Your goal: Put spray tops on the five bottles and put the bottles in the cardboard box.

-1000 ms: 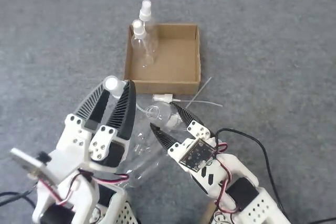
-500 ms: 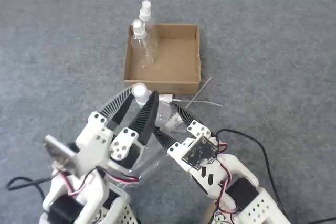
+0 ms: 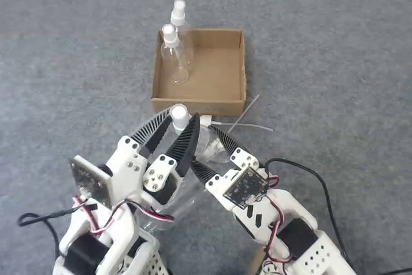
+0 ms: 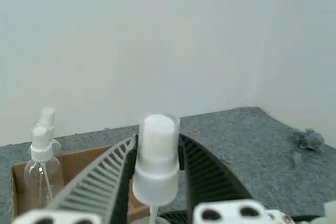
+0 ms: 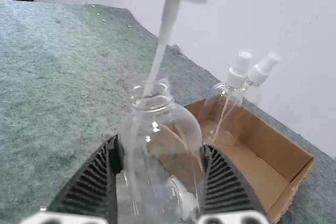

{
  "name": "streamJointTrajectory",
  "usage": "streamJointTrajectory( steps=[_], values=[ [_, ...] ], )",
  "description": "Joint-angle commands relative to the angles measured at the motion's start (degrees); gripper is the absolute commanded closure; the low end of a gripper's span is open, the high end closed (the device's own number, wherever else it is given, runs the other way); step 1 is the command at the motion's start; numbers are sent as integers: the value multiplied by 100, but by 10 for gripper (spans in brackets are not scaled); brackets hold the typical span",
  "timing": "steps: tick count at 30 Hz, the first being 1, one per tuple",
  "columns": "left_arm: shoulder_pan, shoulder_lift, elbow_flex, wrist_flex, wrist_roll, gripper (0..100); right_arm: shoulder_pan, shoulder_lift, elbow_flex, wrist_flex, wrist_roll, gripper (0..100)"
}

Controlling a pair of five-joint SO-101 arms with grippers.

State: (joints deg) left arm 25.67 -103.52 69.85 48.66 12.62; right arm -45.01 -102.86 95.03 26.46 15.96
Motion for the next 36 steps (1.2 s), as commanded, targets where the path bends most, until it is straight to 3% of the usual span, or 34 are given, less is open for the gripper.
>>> streamJointTrajectory(
  steps=[1, 12, 28, 36],
  values=[
    [35, -62, -22, 53, -62, 981, -22, -119, -105, -13, -70, 991],
    [26, -53, 101, 44, -62, 980, 330, -119, -343, -13, -1099, 991],
    [9, -62, 277, 18, -18, 897, 312, -127, -378, -22, -1152, 991],
    [-501, -70, 189, 18, 360, 827, 303, -127, -360, -22, -1152, 991]
  ],
)
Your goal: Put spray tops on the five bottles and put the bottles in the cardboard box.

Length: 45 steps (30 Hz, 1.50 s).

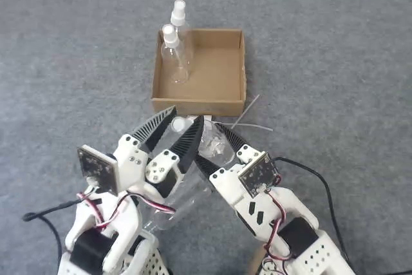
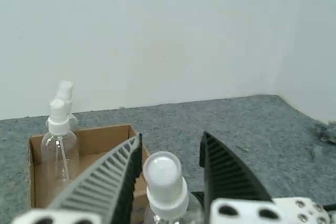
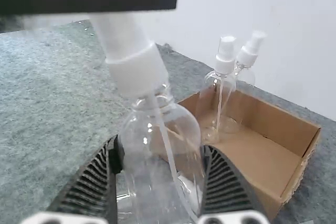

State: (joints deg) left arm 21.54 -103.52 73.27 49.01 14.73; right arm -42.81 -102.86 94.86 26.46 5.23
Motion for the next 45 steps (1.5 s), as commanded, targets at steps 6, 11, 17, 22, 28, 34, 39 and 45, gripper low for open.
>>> streamJointTrajectory(
  steps=[6, 11, 17, 22, 28, 34, 39, 45],
  values=[
    [-88, -70, -312, 26, 149, 831, 84, -119, -343, 4, -79, 991],
    [-88, -70, -418, 176, 132, 894, 84, -119, -343, 13, -62, 991],
    [-88, -70, -382, 167, -123, 949, 92, -119, -378, 31, -26, 991],
    [-35, -53, -242, 132, -123, 956, 92, -119, -387, 31, -26, 991],
    [123, -35, 84, -141, -149, 956, 84, -119, -387, 31, -18, 991],
    [571, -35, 171, -114, -519, 955, 92, -119, -387, 40, -18, 992],
    [571, -53, 119, -141, -545, 953, 92, -119, -360, 40, 70, 992],
    [571, -35, 48, -123, -677, 952, -233, -119, -396, 347, 607, 992]
  ],
)
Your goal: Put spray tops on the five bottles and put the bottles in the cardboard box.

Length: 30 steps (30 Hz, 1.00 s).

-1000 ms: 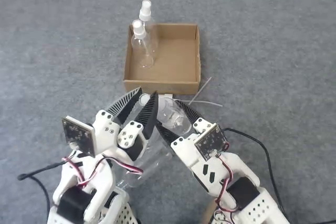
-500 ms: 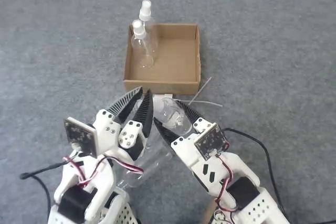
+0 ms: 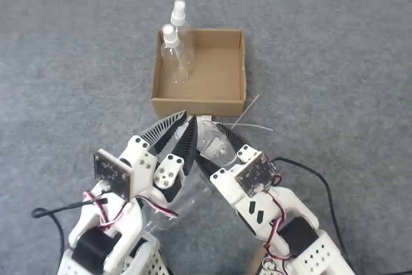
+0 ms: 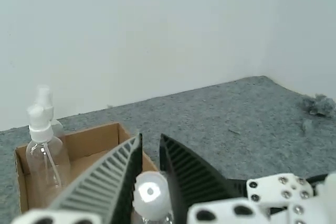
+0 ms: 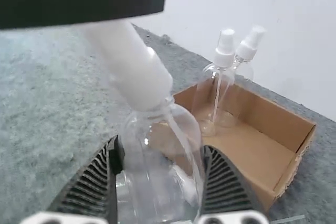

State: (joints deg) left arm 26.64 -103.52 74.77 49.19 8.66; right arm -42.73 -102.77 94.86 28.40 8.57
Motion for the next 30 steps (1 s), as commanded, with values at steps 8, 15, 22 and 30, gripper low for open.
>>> streamJointTrajectory(
  steps=[8, 15, 22, 30],
  values=[
    [62, -35, -75, -149, -70, 952, -286, -127, -396, 242, 677, 992],
    [44, -62, -277, -97, -70, 939, -268, -127, -352, 198, 642, 992],
    [-141, -70, -1051, 571, -79, 886, -259, -127, -343, 189, 633, 992],
    [-1029, -70, -1156, 571, -44, 885, -251, -127, -343, 189, 571, 992]
  ],
)
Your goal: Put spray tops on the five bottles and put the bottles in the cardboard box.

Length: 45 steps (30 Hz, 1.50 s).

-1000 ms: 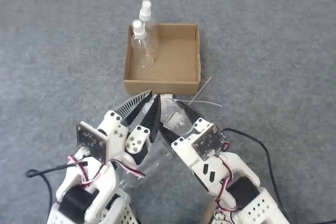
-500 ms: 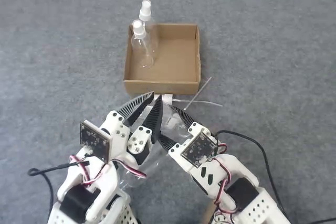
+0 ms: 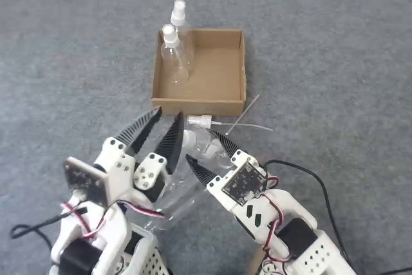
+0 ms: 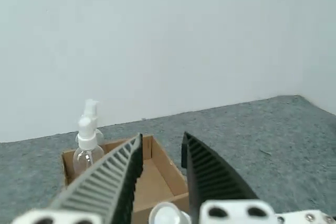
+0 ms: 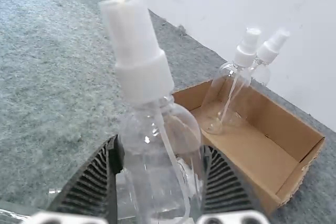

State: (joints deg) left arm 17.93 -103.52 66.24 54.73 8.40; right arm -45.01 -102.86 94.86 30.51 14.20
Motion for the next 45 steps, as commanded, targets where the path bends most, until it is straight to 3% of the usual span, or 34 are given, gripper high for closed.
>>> streamJointTrajectory(
  steps=[1, 10, 19, 27, 37, 45],
  values=[
    [-158, -70, -303, 26, -18, 885, -22, -119, -352, -22, -79, 992],
    [-404, -70, -154, 9, -44, 888, 180, -127, -396, -31, -246, 992],
    [-642, -70, 585, -738, -44, 889, 180, -127, -510, 13, -246, 992],
    [-571, -62, 857, -721, -18, 889, 180, -127, -501, 4, -255, 992],
    [44, -62, 1235, -712, -396, 889, 180, -127, -501, -4, -255, 992],
    [18, -70, 1086, -712, -404, 889, 180, -127, -501, 13, -255, 992]
  ],
)
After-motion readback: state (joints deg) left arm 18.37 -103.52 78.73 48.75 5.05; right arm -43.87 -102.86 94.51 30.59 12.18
